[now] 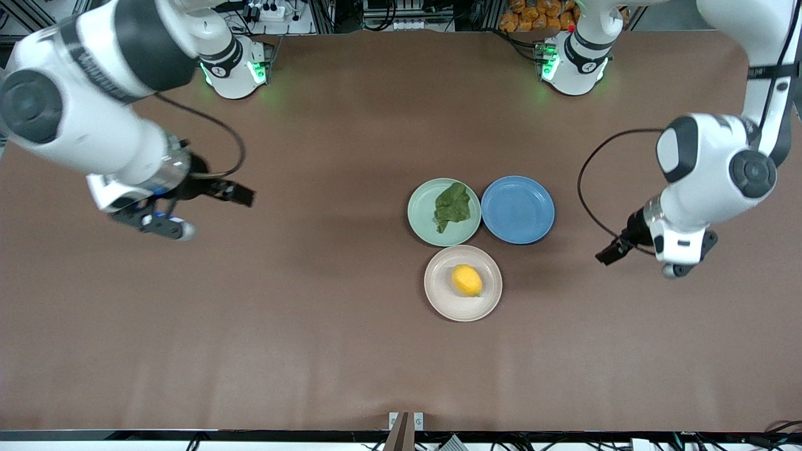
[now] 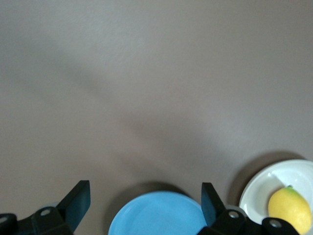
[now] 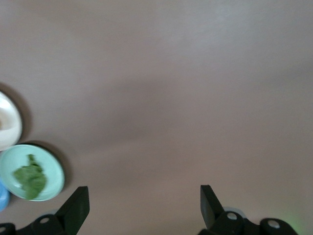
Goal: Place lemon and lettuce in plates
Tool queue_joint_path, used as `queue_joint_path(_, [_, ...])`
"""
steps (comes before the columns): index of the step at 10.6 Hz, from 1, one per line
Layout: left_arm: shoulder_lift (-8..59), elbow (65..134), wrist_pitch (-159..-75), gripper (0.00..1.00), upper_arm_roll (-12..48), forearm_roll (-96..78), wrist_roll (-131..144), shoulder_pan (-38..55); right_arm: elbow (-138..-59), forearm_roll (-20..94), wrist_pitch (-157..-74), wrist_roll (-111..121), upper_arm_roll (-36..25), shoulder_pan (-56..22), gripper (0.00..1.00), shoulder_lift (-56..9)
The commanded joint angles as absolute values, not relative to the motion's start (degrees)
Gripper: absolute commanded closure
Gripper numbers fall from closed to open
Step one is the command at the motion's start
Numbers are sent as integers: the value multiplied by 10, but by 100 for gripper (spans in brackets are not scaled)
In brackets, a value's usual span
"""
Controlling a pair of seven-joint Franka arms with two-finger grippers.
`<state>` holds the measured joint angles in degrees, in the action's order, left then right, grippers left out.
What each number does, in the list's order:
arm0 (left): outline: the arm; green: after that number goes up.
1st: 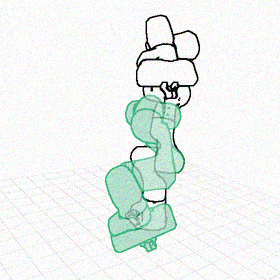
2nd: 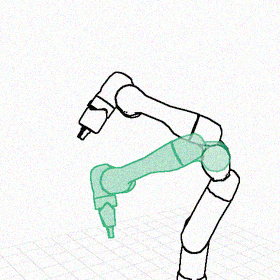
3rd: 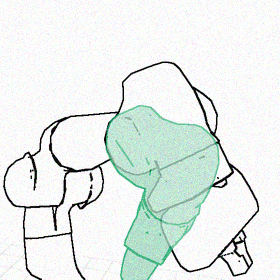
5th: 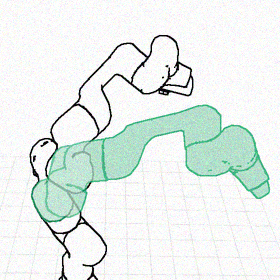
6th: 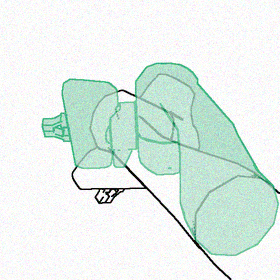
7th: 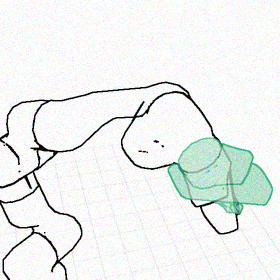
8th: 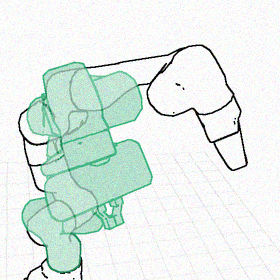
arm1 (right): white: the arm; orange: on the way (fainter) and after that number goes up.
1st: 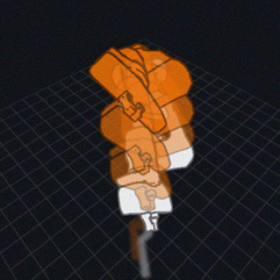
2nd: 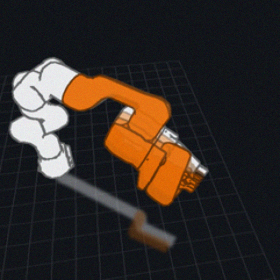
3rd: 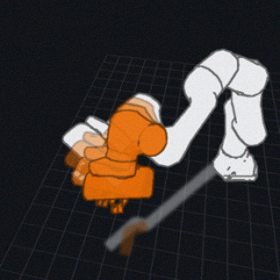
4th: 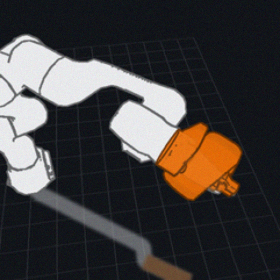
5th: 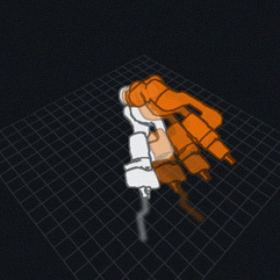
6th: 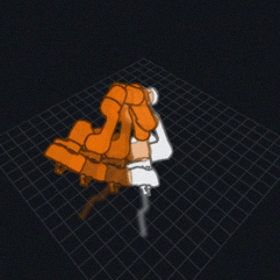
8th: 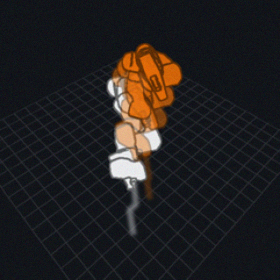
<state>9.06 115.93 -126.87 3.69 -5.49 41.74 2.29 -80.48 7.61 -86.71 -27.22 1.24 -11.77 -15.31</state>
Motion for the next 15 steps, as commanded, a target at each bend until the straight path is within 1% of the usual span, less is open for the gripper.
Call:
queue_joint_path(1, [-6,1238,-1271,0,52,-46,410,4,-834,72,-848,-167,18,-59,0,-136])
queue_joint_path(3, [-6,1206,-1271,0,79,-42,410,-21,-843,73,-838,-107,23,-7,0,-130])
queue_joint_path(5, [-41,1161,-1246,0,81,-40,364,-25,-860,71,-853,-54,22,32,0,-104])
queue_joint_path(7, [-41,1093,-1196,0,80,-38,245,-22,-863,32,-863,-54,19,18,0,-75])
queue_joint_path(8, [-39,1059,-1154,0,80,-37,201,-20,-880,17,-866,-55,19,9,0,-56])
queue_joint_path(10, [-35,1000,-1067,0,79,-37,130,-18,-1000,22,-943,-49,20,26,0,26])
queue_joint_path(12, [-19,942,-980,0,83,-18,103,-15,-998,18,-955,-52,22,29,0,24])
queue_joint_path(15, [-15,889,-912,0,99,1,73,-14,-959,11,-960,-48,16,44,0,20])
